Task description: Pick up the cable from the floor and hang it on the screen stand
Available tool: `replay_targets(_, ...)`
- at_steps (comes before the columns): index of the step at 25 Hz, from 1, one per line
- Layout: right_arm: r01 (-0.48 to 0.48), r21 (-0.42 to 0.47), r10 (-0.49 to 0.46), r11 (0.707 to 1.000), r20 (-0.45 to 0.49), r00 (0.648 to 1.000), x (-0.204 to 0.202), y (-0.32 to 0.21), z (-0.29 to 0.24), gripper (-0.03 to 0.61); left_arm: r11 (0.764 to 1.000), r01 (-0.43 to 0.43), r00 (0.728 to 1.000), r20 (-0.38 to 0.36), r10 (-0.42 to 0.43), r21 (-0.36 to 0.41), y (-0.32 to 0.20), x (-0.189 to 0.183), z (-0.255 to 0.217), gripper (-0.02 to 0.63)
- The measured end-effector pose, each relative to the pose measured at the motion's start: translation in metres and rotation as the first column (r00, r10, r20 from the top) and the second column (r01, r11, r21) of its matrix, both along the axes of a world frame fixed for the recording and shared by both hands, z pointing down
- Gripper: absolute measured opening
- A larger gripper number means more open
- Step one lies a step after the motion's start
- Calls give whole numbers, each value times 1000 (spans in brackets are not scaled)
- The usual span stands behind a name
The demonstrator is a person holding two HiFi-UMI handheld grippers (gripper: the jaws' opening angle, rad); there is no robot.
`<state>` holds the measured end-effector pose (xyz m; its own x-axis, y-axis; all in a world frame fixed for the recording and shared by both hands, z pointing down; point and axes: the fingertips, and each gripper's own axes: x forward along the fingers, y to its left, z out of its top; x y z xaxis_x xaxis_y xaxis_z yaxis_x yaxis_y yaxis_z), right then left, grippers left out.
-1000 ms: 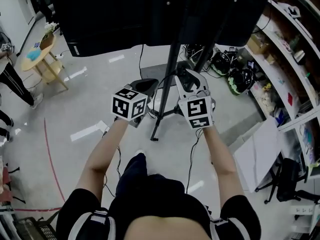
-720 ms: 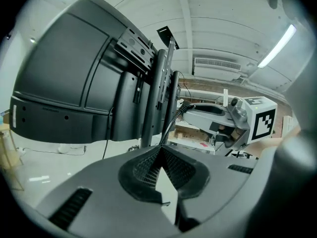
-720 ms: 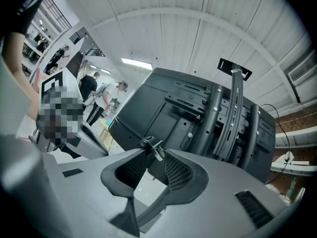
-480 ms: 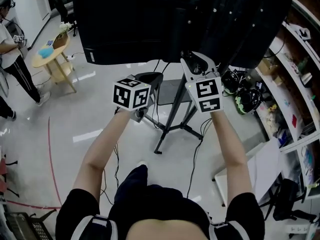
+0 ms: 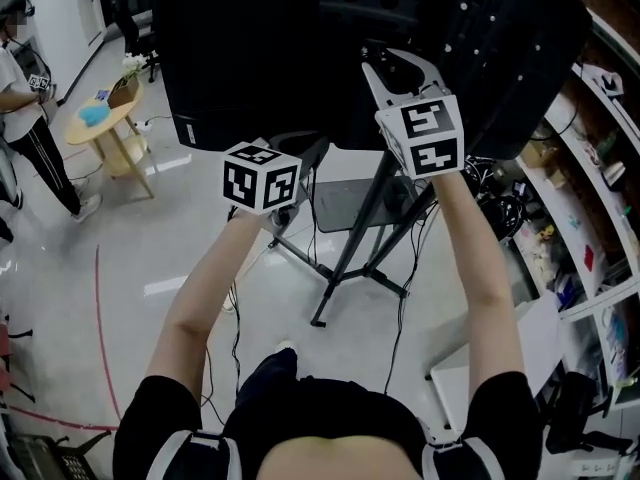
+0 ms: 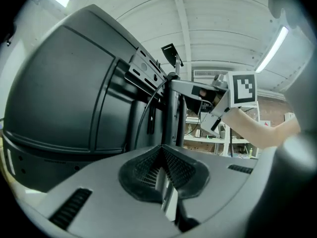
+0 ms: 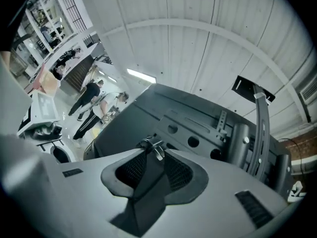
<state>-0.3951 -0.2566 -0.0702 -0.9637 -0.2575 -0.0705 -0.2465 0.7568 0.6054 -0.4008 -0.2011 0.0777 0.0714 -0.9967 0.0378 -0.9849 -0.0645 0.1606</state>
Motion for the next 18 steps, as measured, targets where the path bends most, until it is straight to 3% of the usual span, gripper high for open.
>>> replay_targets(6, 20, 76, -24, 997, 52, 998, -39, 7, -58, 127, 999, 15, 1000, 16, -16, 52, -4, -32, -21, 3)
replay_targets(18, 40, 147, -55, 988, 98, 994, -87, 25, -142, 127, 990, 75, 997, 26, -78, 116, 4, -79, -51, 3)
